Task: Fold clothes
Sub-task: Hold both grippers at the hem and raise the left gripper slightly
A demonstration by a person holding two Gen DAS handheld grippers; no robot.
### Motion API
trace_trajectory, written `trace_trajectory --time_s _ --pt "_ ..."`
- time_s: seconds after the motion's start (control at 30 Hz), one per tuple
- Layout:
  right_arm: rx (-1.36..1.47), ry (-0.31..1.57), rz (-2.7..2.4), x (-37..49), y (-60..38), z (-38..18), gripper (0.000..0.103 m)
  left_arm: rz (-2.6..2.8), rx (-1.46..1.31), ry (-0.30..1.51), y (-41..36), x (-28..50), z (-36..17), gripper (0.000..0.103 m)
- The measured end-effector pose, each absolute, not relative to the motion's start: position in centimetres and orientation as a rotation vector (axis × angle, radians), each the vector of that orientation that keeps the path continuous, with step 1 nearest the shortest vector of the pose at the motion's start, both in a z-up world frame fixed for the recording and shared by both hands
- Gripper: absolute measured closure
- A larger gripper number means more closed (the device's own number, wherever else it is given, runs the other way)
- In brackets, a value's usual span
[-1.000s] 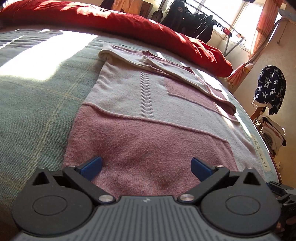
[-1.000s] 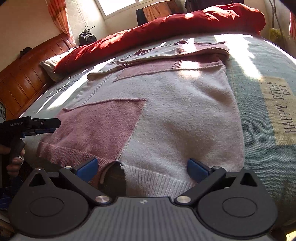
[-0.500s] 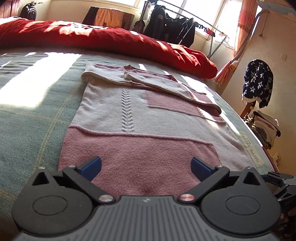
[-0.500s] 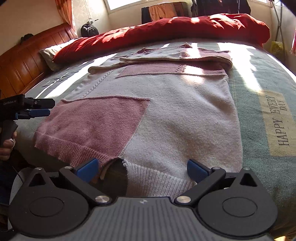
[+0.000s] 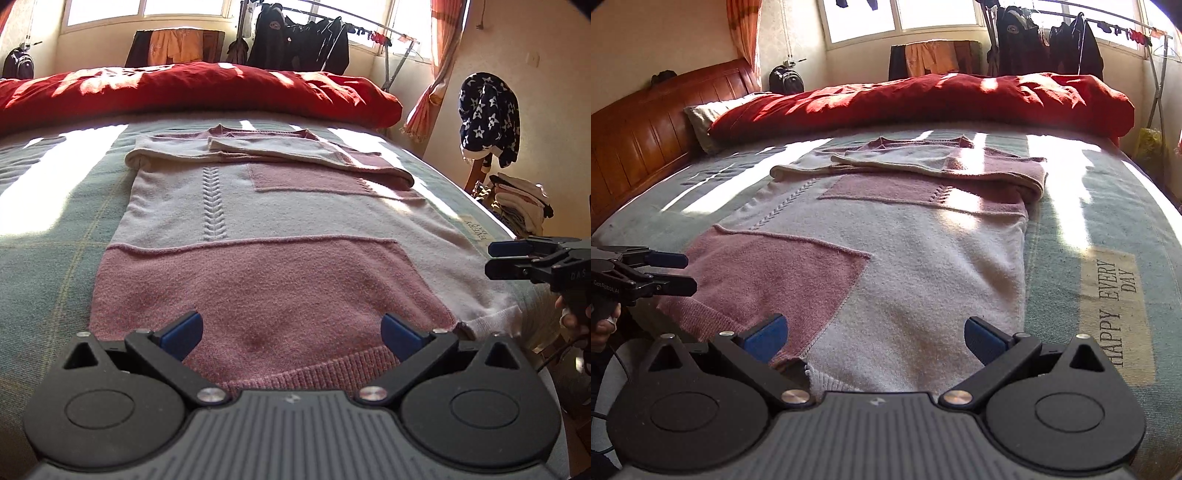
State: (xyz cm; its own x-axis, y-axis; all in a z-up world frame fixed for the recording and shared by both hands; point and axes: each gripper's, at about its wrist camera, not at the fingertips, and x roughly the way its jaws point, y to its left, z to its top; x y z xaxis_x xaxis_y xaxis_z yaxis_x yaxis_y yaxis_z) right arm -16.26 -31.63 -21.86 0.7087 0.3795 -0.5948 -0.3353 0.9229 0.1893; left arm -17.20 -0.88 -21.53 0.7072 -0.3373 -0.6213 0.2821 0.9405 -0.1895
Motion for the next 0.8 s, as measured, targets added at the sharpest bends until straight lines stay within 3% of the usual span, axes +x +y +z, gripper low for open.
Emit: trace_trajectory --time_s 0.37,0.8 --pt "0.237 0.736 0.353 -6.5 -34.0 -24.2 0.000 -0.313 -0.092 0.728 -0.6 -17.0 -21.8 0.001" --pt "0.001 0.726 0.424 -10.5 -33.4 -24.3 0.000 -0.299 0.016 0.767 -2.1 -15.9 -23.3 0.001"
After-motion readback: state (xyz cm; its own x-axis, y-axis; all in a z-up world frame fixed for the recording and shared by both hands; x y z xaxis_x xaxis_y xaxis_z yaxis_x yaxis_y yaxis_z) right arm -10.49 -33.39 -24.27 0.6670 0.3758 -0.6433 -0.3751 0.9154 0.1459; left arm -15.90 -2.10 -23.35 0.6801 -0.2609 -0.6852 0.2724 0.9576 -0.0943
